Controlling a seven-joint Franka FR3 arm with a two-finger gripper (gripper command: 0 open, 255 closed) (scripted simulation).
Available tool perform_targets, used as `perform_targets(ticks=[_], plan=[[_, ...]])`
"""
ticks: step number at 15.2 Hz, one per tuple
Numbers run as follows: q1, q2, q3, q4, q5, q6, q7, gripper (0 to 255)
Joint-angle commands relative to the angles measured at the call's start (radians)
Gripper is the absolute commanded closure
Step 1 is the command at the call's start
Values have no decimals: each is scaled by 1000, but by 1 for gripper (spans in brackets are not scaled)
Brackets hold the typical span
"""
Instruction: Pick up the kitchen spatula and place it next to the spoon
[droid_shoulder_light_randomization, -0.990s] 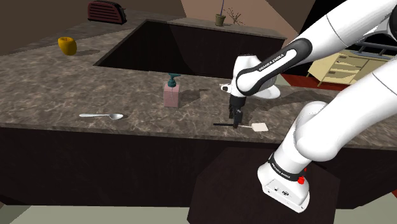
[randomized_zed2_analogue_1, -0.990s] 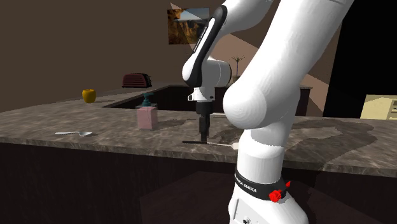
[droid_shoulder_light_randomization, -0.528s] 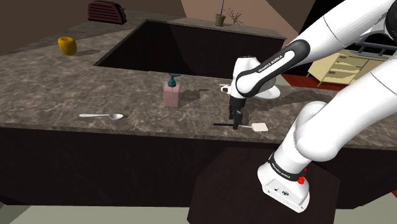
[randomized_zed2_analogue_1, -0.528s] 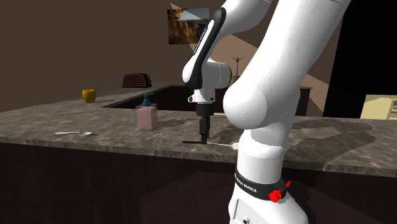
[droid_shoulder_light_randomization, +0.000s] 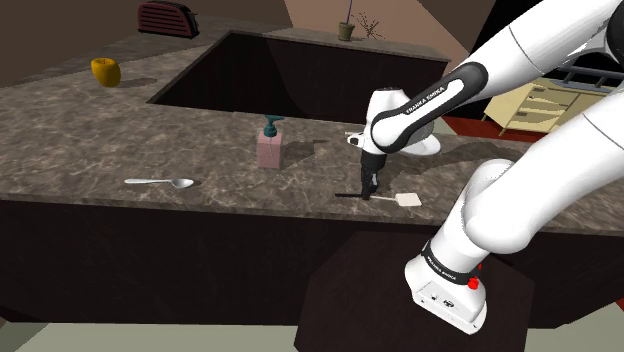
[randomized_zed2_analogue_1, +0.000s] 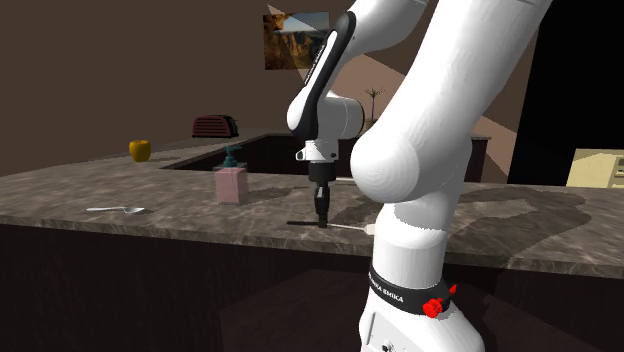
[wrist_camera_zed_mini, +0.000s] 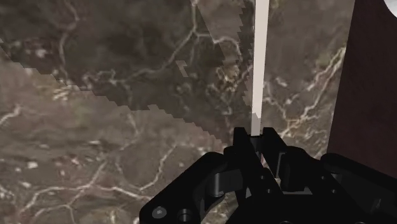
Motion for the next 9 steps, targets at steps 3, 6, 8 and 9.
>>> perform_targets(ticks=[3, 6, 8, 9], plan=[[2, 3, 1, 1, 2, -2, 1, 255], [-10, -51, 13, 10, -12, -65, 15, 255], [-16, -85, 21, 18, -18, -106, 23, 255], [-19, -101, 25, 23, -20, -126, 27, 255]])
